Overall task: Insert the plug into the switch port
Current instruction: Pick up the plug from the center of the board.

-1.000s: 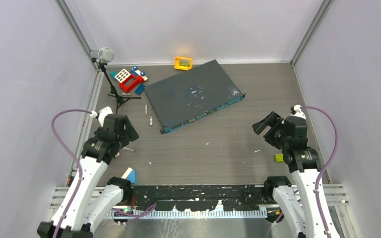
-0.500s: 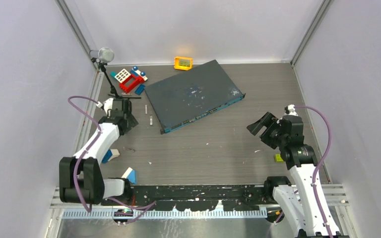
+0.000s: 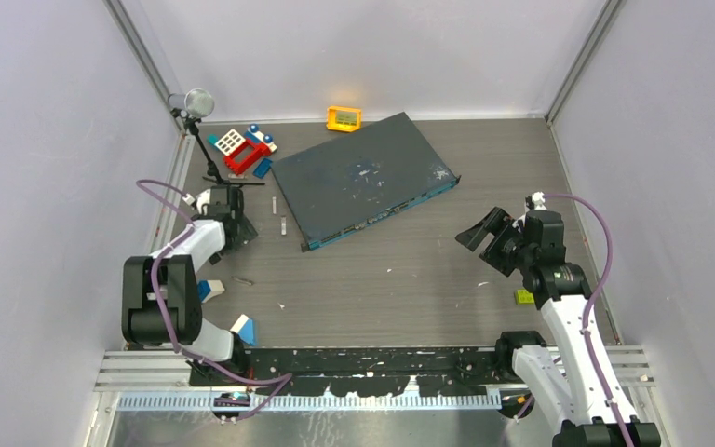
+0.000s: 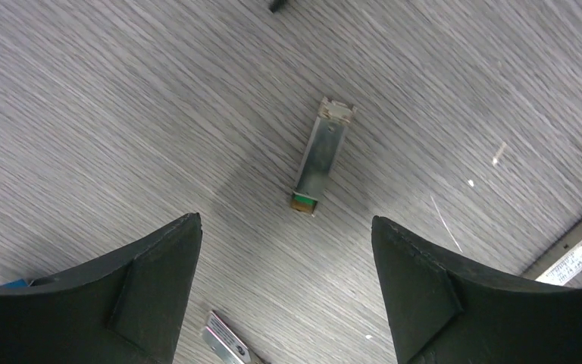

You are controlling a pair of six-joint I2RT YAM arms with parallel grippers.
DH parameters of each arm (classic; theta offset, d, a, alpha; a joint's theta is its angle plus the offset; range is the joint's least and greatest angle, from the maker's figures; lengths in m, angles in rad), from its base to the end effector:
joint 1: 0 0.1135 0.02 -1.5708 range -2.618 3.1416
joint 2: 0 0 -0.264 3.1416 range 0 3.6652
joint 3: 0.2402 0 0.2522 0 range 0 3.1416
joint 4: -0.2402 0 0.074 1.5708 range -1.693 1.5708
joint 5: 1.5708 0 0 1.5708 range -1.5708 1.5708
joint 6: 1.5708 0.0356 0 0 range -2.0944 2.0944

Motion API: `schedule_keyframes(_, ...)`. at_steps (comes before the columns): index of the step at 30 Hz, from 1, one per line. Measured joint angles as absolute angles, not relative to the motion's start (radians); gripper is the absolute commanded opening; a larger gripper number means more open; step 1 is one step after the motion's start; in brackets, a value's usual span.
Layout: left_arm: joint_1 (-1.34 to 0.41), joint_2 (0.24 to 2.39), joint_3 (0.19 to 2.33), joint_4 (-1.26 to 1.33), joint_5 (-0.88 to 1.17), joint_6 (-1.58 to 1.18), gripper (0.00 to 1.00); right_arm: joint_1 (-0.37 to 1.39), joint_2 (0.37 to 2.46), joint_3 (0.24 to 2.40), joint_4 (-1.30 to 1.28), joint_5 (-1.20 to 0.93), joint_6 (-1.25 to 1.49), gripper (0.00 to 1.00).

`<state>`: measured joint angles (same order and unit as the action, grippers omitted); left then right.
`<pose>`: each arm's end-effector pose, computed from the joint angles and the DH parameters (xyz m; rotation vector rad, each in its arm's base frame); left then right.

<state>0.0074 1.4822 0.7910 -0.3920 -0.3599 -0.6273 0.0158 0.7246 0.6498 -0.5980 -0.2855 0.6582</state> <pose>0.2738 0.0146 0.1717 -0.9093 2.3970 0.2494 0.1555 0.0125 0.2626 0.5738 2.2281 0.6770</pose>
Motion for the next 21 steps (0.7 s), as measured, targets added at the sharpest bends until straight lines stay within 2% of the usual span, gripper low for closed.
schedule_keyframes(5, 0.059, 1.5, 0.799, -0.369, -0.339, -0.619, 0.8, 0.016, 0.722, 0.65, -0.598, -0.289, 0.659, 0.83)
schedule_keyframes(17, 0.096, 1.605, 0.873, -0.347, -0.27, -0.617, 0.38, 0.016, 0.68, 0.647, -0.599, -0.29, 0.673, 0.82)
schedule_keyframes(21, 0.097, 1.606, 0.875, -0.347, -0.26, -0.617, 0.28, 0.016, 0.68, 0.647, -0.599, -0.29, 0.677, 0.81)
